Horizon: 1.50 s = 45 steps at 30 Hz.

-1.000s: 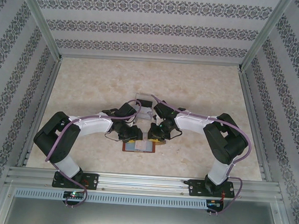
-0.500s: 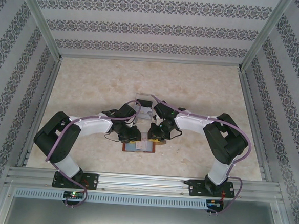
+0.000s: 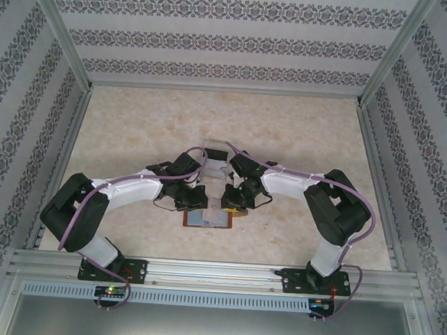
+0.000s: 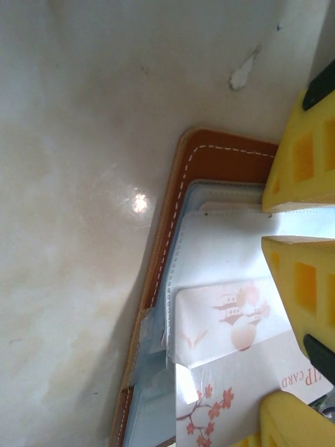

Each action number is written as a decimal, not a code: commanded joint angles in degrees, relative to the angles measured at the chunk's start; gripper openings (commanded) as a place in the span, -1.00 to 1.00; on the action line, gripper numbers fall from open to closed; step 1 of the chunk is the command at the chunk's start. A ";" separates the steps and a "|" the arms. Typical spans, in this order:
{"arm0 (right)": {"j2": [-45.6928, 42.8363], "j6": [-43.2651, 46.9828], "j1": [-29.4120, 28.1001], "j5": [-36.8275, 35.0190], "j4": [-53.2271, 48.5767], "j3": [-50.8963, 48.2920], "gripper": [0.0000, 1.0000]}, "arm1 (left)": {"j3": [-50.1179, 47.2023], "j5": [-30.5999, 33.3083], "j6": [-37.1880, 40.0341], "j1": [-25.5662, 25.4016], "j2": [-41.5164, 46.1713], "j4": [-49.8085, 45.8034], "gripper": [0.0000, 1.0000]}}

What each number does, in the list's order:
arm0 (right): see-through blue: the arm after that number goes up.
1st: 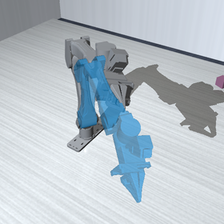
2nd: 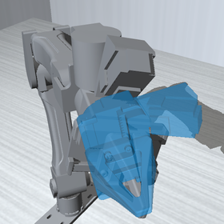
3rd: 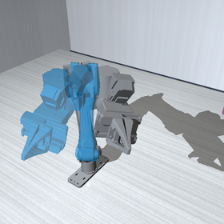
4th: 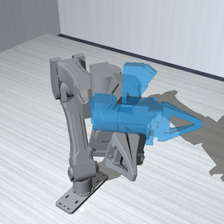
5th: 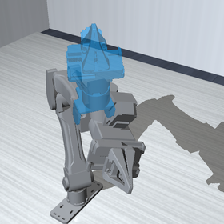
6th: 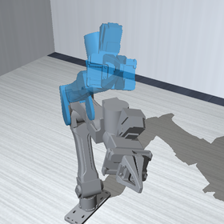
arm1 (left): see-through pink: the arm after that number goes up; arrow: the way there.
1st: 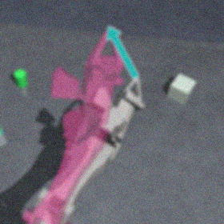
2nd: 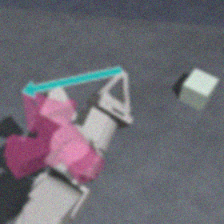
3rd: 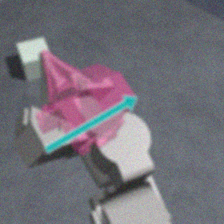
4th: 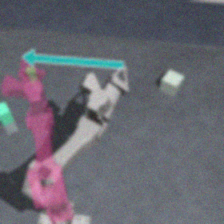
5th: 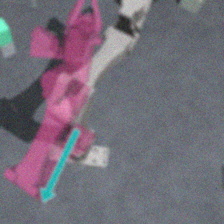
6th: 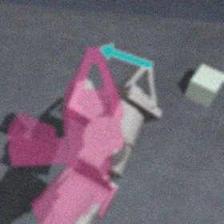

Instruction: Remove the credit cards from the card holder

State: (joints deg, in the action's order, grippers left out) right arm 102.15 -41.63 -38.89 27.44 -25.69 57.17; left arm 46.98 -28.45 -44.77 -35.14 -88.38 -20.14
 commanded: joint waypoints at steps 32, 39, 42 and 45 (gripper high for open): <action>-3.33 1.96 0.42 -3.78 -6.52 0.75 -0.34 | 17.33 8.47 32.43 0.68 1.36 -33.27 -1.00; -4.07 4.25 1.13 -3.75 -8.56 1.94 -0.27 | 23.29 9.31 48.45 0.68 -1.51 -38.27 -1.00; -5.04 4.95 2.02 -3.71 -9.01 2.11 -0.26 | 24.58 7.22 57.89 0.68 -2.04 -39.13 -1.00; -6.20 5.82 3.05 -4.04 -10.25 2.32 -0.26 | 25.63 5.49 68.84 0.62 -1.33 -40.34 -1.00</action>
State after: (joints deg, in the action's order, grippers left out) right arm 98.21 -37.69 -36.91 24.75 -33.28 57.87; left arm 70.57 -20.84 9.17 -35.11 -89.82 -56.12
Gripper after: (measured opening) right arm 0.369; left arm 0.043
